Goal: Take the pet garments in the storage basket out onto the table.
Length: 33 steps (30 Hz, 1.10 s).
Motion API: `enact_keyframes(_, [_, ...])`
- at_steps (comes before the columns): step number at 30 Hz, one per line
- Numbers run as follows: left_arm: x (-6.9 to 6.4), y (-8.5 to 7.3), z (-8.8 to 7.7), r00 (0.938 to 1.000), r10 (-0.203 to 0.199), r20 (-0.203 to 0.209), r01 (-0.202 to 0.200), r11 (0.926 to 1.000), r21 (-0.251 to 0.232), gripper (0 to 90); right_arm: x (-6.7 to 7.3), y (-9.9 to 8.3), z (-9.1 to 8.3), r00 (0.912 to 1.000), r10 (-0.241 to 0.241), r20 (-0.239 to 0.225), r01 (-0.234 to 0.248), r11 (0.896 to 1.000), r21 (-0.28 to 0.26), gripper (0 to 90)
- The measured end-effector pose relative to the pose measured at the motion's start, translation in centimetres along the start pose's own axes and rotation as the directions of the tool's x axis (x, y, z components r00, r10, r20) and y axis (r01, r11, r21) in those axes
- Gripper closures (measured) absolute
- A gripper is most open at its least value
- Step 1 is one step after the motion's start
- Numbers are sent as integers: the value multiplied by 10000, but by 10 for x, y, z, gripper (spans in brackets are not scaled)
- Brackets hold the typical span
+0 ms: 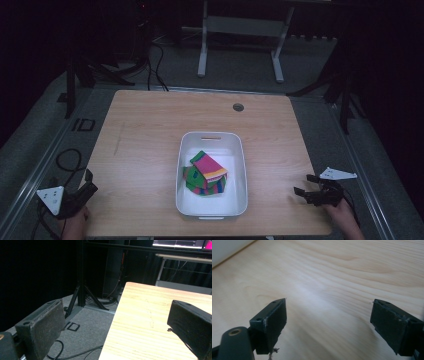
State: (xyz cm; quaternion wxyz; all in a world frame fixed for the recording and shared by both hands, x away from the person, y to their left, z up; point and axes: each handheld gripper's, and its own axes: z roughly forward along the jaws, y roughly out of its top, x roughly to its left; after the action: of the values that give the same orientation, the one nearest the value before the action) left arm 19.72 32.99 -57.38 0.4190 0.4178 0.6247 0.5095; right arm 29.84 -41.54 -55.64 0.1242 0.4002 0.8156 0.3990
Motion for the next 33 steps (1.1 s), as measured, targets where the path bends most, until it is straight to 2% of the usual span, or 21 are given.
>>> enact_keyframes(2, [0, 0, 0, 10000, -14, 6, 14, 10000, 18, 19, 5, 3, 2, 9989, -289, -375, 294, 9995, 131, 136])
enact_keyframes(3, [0, 0, 0, 10000, -14, 6, 14, 10000, 18, 19, 5, 3, 2, 9989, -289, -375, 294, 9995, 131, 136])
enact_keyframes(6, [0, 0, 0, 10000, -4, 25, 4, 10000, -9, 19, 16, 11, 10, 9925, -553, -1094, 616, 9966, 548, 136])
enact_keyframes(9, [0, 0, 0, 10000, 2, 27, -2, 10000, -10, 19, 21, 15, 14, 9891, -690, -1303, 796, 9938, 776, 136])
enact_keyframes(12, [0, 0, 0, 10000, -9, 43, 9, 10000, -10, 19, 31, 21, 21, 9808, -1033, -1654, 1220, 9868, 1069, 136])
enact_keyframes(17, [0, 0, 0, 10000, -9, 59, 9, 10000, -4, 19, 43, 33, 28, 9659, -1415, -2167, 1704, 9779, 1212, 139])
enact_keyframes(22, [0, 0, 0, 10000, 21, 67, -21, 10000, -5, 19, 58, 45, 33, 9448, -1828, -2719, 2266, 9639, 1395, 140])
enact_keyframes(27, [0, 0, 0, 10000, 9, 80, -9, 10000, -11, 19, 73, 59, 35, 9141, -2514, -3181, 3022, 9456, 1209, 143])
enact_keyframes(33, [1, 0, 0, 10000, -5, 94, 5, 10000, 9, 19, 91, 77, 32, 8795, -3020, -3679, 3643, 9245, 1120, 143])
